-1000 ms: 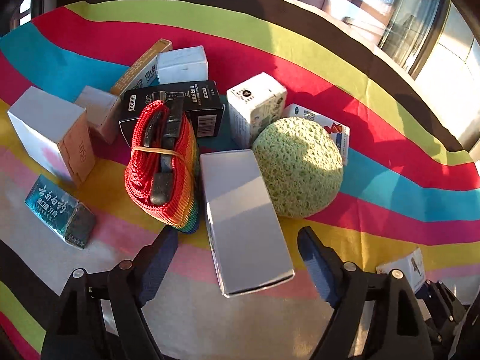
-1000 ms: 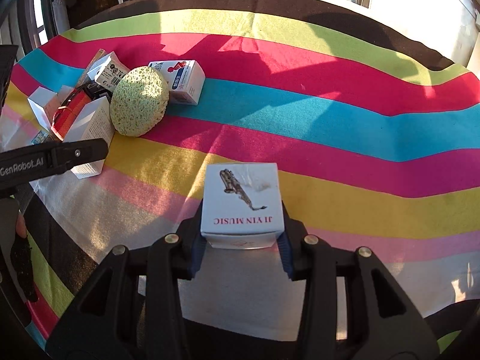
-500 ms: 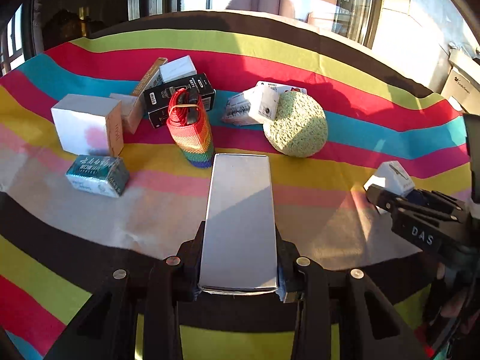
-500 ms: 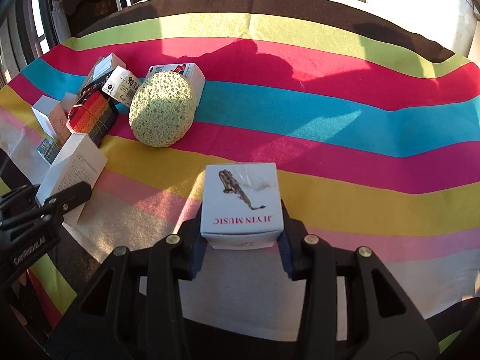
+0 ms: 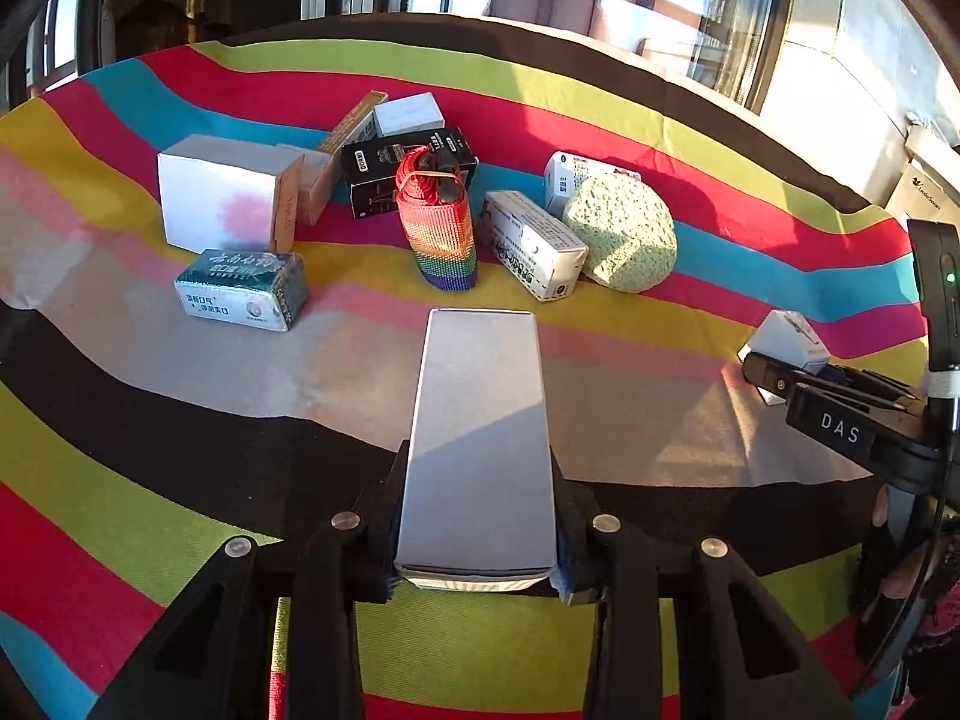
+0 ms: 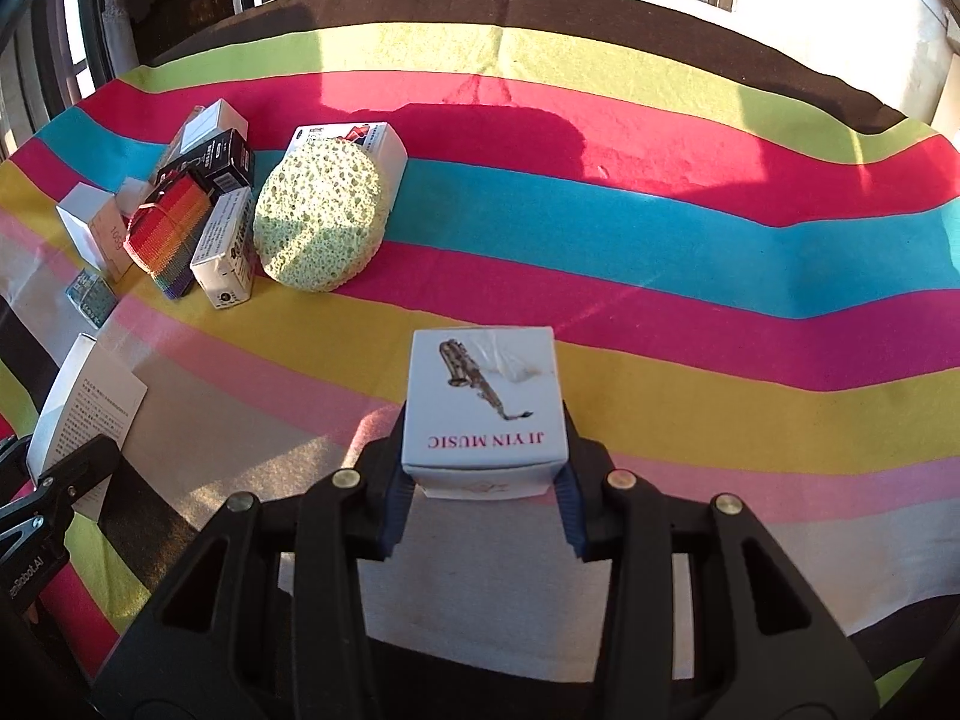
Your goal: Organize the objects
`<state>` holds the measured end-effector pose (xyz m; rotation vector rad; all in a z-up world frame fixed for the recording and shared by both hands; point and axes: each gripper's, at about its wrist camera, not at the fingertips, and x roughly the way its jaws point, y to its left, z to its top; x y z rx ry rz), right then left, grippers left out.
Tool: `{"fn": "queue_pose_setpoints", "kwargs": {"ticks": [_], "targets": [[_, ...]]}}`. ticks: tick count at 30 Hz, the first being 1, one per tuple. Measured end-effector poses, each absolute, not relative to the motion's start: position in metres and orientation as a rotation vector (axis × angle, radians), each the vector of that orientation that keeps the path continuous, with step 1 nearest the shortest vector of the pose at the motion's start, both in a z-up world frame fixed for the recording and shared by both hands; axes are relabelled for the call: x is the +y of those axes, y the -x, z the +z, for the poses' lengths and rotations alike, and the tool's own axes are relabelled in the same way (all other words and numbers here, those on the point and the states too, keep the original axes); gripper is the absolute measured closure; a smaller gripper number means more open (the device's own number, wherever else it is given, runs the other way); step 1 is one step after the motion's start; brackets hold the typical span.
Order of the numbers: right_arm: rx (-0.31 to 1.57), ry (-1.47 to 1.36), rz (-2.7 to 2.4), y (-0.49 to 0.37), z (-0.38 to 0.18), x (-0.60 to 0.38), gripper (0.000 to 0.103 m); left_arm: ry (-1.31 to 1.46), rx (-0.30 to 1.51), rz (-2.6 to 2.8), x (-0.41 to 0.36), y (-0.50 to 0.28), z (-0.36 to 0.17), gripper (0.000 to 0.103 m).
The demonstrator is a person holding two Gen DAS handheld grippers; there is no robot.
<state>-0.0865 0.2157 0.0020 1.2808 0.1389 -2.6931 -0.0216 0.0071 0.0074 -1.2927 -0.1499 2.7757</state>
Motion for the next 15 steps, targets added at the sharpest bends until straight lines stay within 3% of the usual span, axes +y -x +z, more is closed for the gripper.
{"fn": "queue_pose_setpoints", "kwargs": {"ticks": [15], "targets": [[0.266, -1.254, -2.723, -0.024, 0.012, 0.184, 0.059, 1.312, -0.084, 2.797, 0.014, 0.025, 0.008, 0.065]]}}
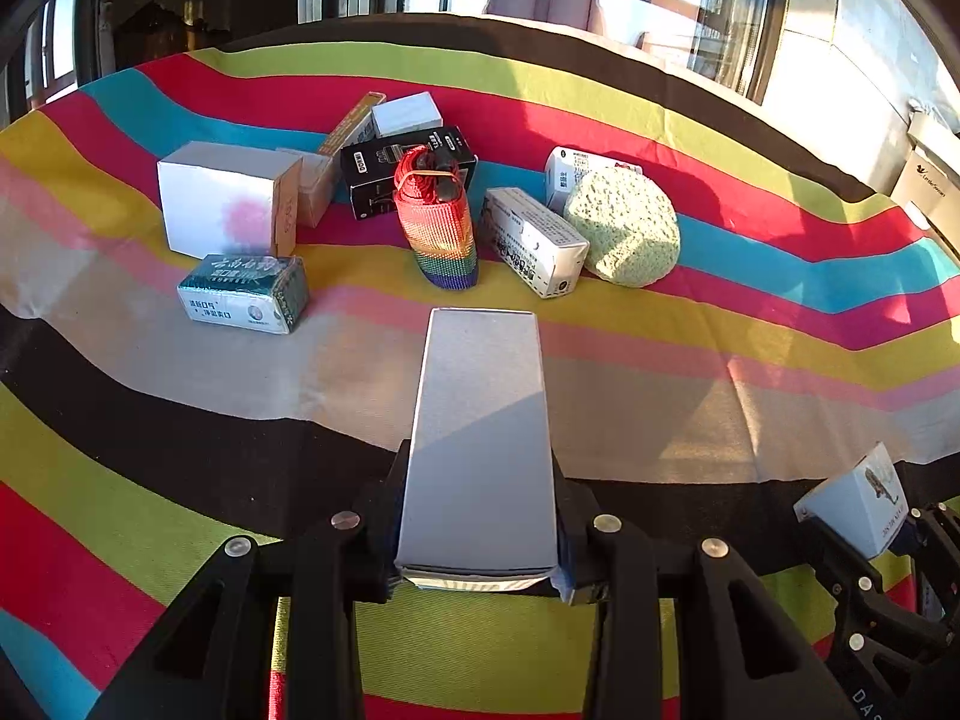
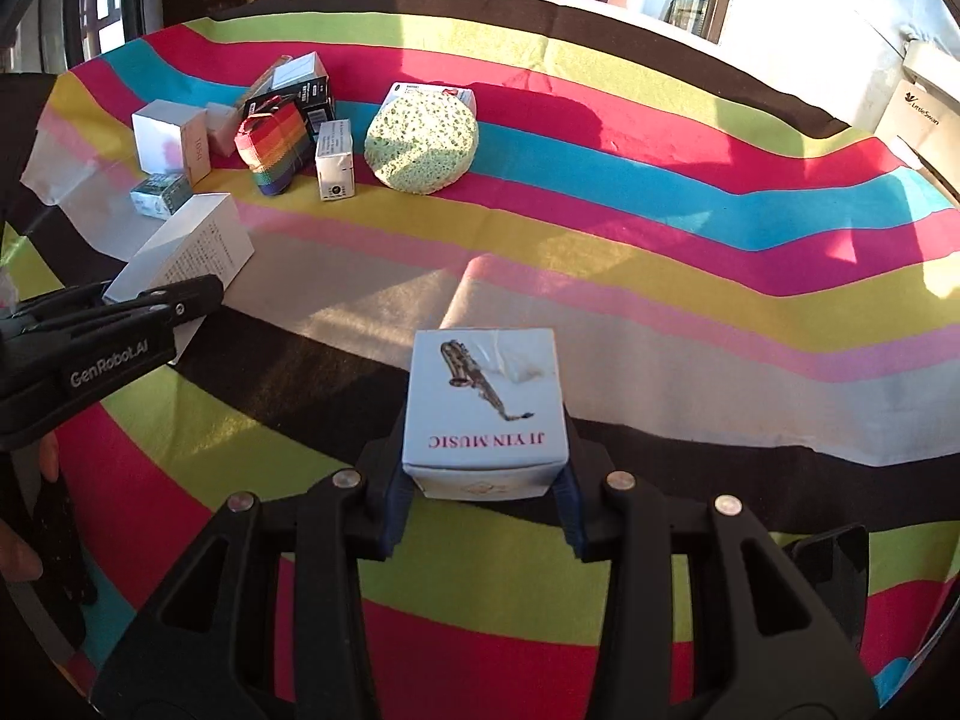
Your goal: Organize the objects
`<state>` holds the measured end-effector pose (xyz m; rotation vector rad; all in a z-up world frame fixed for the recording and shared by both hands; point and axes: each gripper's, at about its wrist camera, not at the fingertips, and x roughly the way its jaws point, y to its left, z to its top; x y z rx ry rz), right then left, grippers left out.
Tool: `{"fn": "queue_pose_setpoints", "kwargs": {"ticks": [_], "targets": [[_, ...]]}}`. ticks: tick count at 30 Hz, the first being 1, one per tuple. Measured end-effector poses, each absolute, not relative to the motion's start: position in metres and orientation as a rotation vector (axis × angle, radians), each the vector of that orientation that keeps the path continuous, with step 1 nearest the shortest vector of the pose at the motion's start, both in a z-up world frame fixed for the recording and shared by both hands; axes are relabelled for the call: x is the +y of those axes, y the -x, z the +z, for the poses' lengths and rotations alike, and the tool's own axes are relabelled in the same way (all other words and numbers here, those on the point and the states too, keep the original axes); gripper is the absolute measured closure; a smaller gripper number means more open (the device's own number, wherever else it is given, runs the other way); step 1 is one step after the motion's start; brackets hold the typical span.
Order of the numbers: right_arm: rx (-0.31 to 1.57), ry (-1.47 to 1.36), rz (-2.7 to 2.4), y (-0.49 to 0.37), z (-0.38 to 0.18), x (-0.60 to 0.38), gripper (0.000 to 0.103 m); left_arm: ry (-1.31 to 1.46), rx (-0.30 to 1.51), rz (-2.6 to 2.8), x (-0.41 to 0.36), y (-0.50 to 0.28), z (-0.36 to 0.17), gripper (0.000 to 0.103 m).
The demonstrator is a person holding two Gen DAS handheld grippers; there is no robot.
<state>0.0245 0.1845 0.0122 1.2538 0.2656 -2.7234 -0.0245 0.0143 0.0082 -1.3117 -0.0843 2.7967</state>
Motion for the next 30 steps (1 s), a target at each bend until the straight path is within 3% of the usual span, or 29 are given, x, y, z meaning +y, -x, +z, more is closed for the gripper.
{"fn": "queue_pose_setpoints", "kwargs": {"ticks": [4, 9, 15, 30], "targets": [[0.265, -1.248, -2.72, -0.032, 0.018, 0.187, 0.059, 1.321, -0.042, 2.81, 0.018, 0.023, 0.008, 0.066], [0.257, -1.234, -2.714, -0.048, 0.024, 0.191, 0.059, 1.293, -0.119, 2.795, 0.015, -0.015, 0.017, 0.066], [0.261, -1.233, -2.689, -0.059, 0.022, 0.19, 0.059, 1.238, -0.034, 2.781, 0.013, -0.067, 0.027, 0.066], [0.313, -1.15, -2.578, -0.091, 0.028, 0.146, 0.059, 1.27, -0.146, 2.835, -0.055, -0.151, 0.021, 0.066]]}}
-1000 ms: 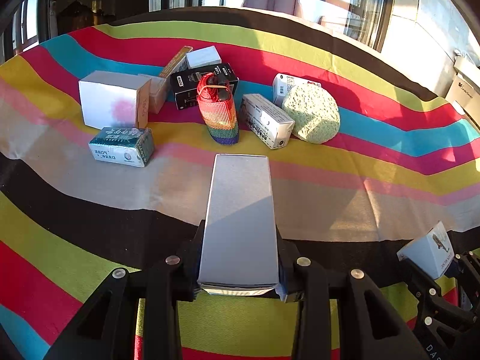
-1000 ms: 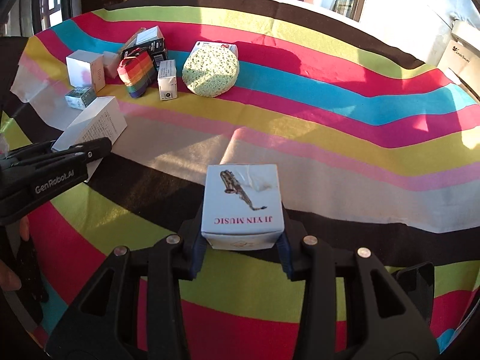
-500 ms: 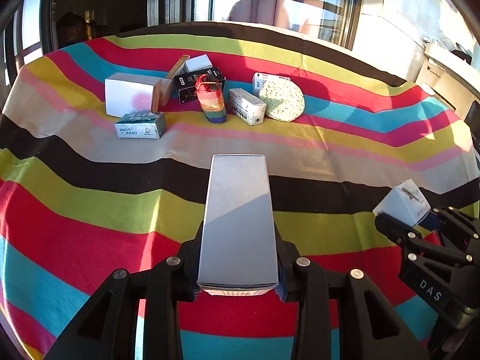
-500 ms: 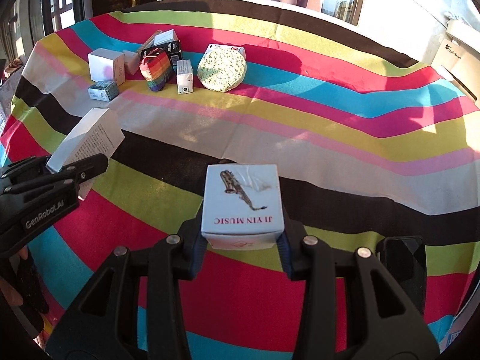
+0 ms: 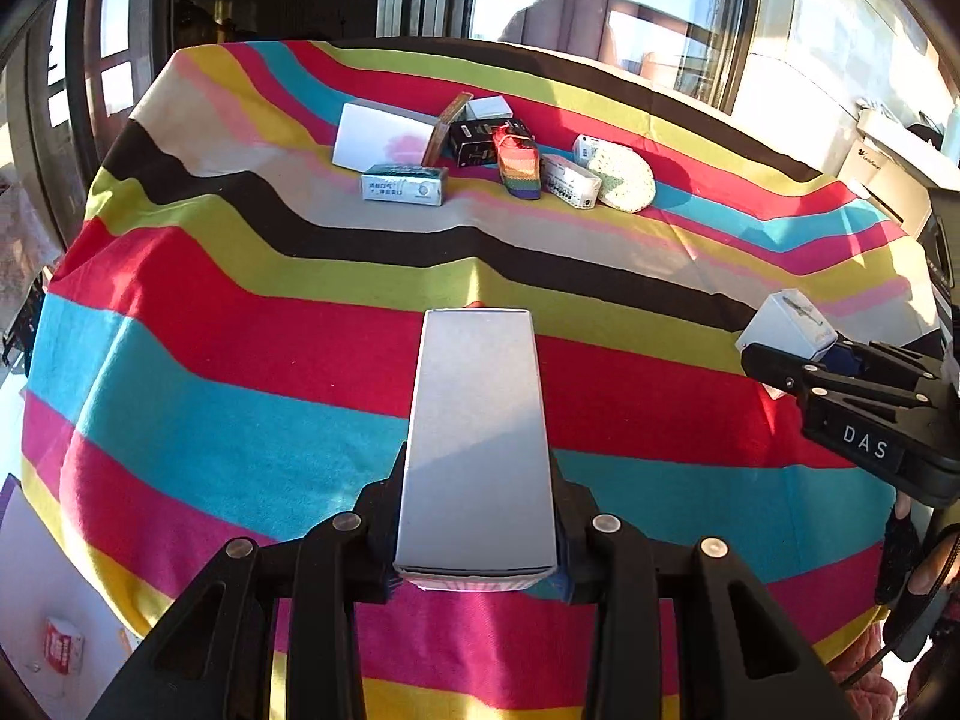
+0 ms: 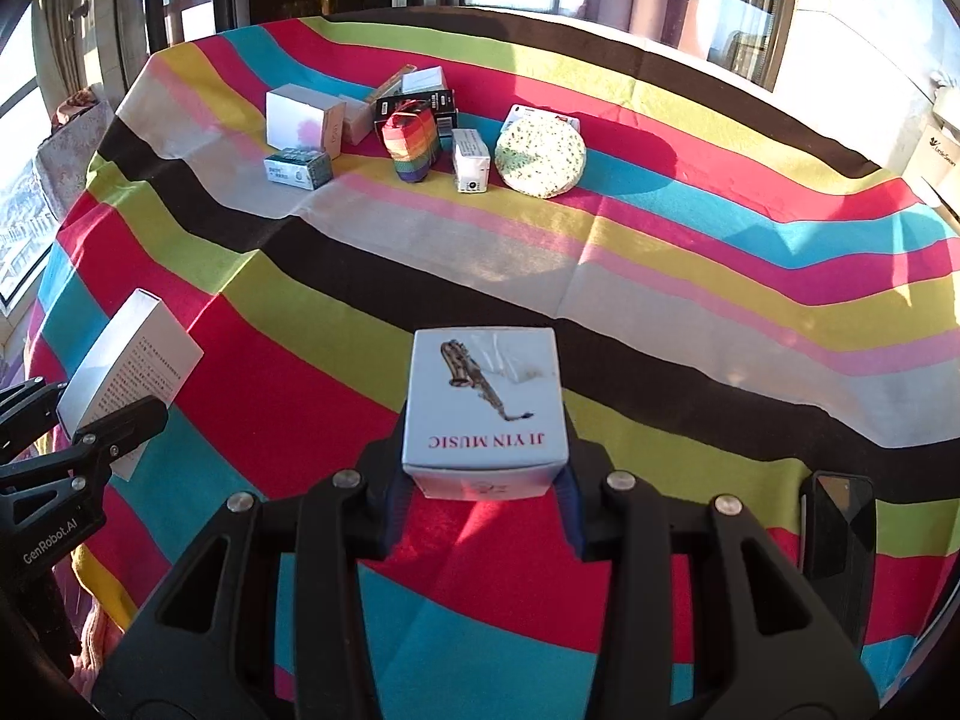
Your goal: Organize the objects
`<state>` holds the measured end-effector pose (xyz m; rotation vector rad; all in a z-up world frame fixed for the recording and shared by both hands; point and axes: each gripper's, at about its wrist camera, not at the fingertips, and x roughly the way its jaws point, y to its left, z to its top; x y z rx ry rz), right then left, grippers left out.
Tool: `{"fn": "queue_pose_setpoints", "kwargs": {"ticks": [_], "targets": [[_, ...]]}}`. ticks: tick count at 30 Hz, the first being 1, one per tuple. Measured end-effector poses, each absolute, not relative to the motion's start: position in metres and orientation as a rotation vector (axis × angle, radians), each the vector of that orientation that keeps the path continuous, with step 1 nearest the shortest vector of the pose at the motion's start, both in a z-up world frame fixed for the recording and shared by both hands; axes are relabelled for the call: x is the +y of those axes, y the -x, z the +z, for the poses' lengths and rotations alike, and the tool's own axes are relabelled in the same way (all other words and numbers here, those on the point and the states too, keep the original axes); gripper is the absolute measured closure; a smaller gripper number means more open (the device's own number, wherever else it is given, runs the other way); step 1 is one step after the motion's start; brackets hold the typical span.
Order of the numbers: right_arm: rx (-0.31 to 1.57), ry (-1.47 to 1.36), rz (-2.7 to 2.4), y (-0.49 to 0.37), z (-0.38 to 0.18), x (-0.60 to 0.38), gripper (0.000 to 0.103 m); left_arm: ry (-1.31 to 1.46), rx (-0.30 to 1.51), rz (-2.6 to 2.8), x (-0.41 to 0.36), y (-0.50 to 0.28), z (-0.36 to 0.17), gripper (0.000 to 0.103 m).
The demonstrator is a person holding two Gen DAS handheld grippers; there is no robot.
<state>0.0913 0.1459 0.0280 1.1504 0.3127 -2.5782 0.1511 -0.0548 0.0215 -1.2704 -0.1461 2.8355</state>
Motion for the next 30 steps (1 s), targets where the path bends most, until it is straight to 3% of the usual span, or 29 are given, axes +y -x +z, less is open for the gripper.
{"fn": "queue_pose_setpoints", "kwargs": {"ticks": [30], "targets": [[0.634, -0.918, -2.146, -0.215, 0.033, -0.002, 0.059, 1.263, -0.334, 3.009, -0.152, -0.241, 0.025, 0.066]]}}
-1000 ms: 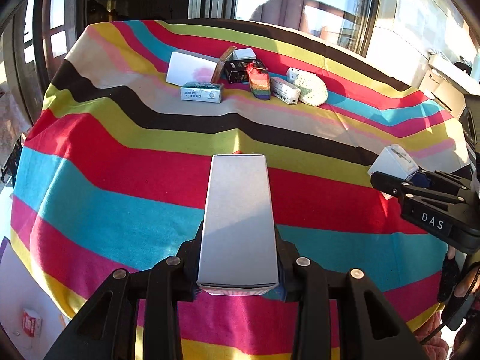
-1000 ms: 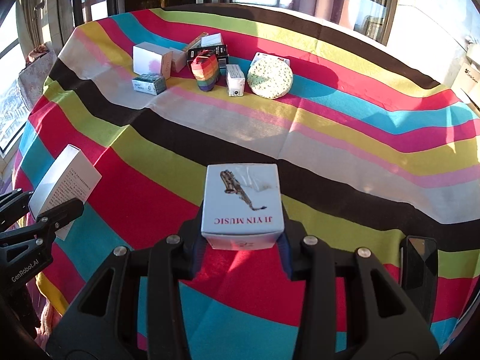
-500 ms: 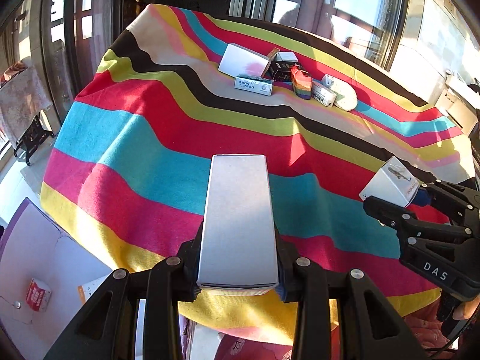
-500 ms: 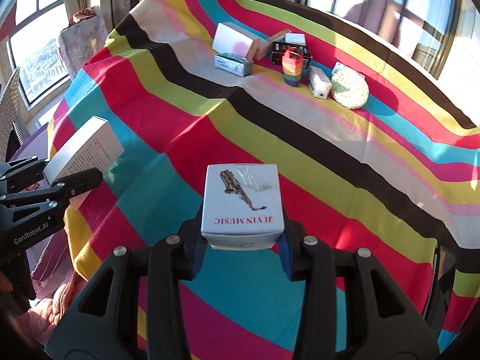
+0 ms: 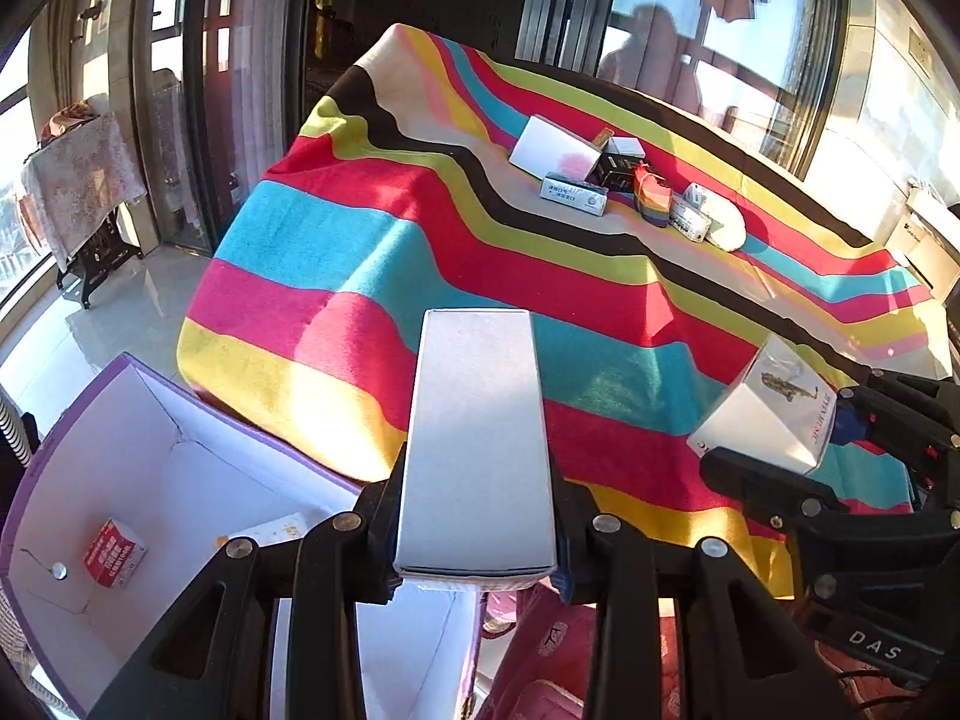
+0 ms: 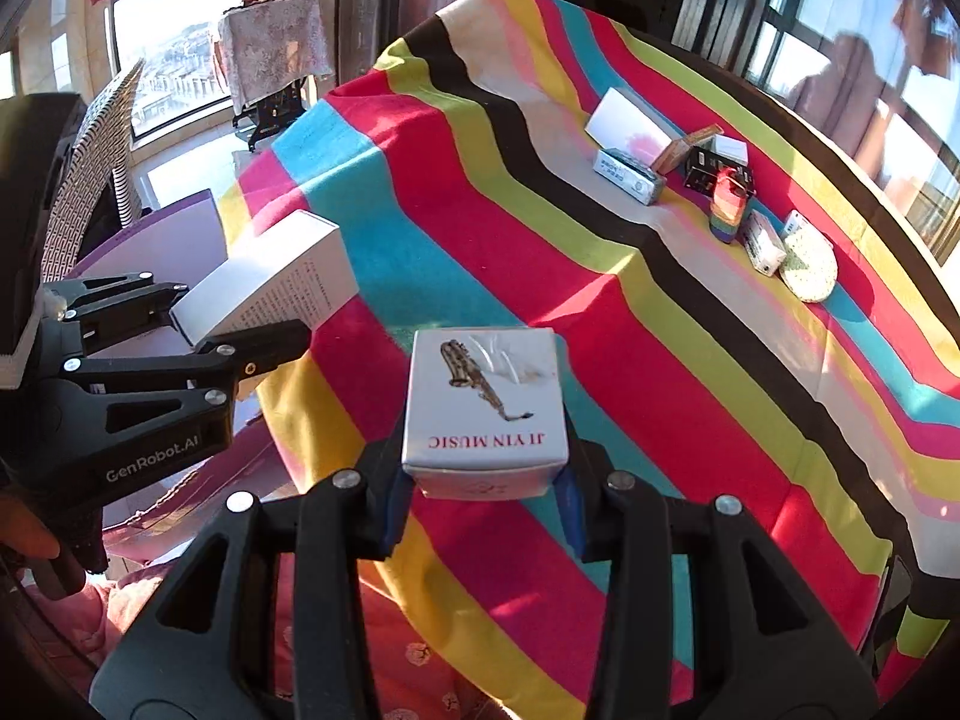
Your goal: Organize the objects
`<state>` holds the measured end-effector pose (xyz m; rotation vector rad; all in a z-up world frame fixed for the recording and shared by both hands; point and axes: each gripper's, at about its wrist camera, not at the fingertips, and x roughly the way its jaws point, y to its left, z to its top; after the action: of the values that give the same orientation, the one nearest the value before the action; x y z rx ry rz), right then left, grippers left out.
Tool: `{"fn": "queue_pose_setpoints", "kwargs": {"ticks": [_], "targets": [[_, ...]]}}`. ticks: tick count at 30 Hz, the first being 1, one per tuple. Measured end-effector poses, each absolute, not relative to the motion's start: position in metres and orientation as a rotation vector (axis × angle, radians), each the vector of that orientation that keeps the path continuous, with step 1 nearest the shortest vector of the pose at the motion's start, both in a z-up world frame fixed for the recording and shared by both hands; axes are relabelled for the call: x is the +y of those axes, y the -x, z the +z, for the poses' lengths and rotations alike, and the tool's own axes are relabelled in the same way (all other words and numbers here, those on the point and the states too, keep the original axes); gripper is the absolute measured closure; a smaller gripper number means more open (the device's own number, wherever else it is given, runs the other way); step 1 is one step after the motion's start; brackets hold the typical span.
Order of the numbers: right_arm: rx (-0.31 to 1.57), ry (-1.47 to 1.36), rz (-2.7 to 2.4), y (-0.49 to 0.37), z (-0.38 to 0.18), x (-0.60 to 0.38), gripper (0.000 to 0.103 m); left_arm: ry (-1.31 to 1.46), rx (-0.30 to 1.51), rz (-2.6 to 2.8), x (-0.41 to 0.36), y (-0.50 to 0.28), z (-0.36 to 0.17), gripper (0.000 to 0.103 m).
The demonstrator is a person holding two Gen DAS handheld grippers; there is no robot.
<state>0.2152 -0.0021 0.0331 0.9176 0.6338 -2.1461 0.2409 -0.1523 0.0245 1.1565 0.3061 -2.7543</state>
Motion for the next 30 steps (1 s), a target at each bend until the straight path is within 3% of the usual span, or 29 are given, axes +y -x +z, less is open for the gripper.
{"fn": "queue_pose_setpoints", "kwargs": {"ticks": [23, 24, 26, 28, 30], "targets": [[0.77, -0.769, -1.605, -0.321, 0.011, -0.115, 0.058, -1.108, 0.505, -2.24, -0.28, -0.34, -0.009, 0.065], [0.762, -0.768, -1.577, -0.324, 0.011, -0.12, 0.058, -1.099, 0.51, -2.209, -0.285, -0.342, -0.009, 0.061], [0.752, -0.763, -1.549, -0.328, 0.011, -0.126, 0.056, -1.074, 0.503, -2.145, -0.293, -0.349, -0.008, 0.045], [0.724, -0.746, -1.56, -0.326, 0.014, -0.124, 0.043, -1.033, 0.493, -2.129, -0.297, -0.352, -0.005, 0.026], [0.687, -0.743, -1.606, -0.317, 0.019, -0.117, 0.038, -0.989, 0.488, -2.144, -0.293, -0.353, 0.001, 0.024]]}}
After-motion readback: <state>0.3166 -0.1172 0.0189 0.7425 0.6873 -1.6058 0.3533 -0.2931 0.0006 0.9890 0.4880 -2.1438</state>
